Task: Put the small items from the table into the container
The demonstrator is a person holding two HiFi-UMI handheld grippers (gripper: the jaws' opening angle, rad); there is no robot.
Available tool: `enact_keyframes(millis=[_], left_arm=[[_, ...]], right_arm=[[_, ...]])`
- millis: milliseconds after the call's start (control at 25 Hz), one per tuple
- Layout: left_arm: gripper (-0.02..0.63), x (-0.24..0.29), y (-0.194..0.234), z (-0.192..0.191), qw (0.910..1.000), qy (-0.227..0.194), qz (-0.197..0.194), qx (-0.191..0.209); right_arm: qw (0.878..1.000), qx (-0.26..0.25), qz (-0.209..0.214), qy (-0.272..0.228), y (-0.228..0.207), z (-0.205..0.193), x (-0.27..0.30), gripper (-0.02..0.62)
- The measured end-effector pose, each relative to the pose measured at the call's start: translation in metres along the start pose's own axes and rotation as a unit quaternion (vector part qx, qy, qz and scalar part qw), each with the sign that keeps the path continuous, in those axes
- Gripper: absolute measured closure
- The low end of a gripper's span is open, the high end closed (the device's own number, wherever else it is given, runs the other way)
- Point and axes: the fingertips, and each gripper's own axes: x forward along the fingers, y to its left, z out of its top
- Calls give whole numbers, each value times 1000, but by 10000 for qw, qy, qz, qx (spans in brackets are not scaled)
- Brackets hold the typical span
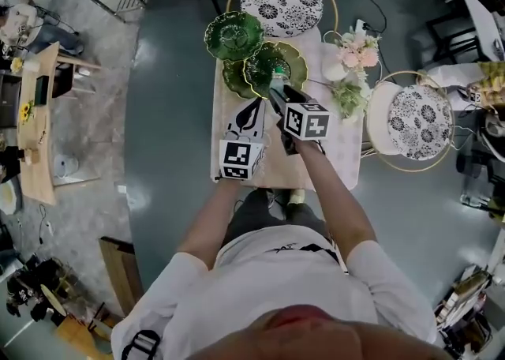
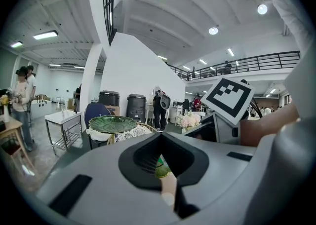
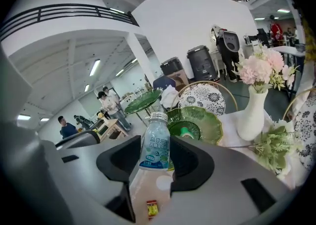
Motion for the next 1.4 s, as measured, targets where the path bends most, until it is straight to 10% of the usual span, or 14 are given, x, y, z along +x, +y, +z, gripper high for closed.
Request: enact_keyframes(millis=[600, 1400], left_arm=[[600, 0, 37, -27, 9997, 169, 71, -163], [600, 7, 10, -16, 9998, 132, -78, -163]], right_arm=[[9926, -740, -866, 421, -25, -16, 65, 397], [9941, -823, -655, -278, -1, 17, 13, 432]])
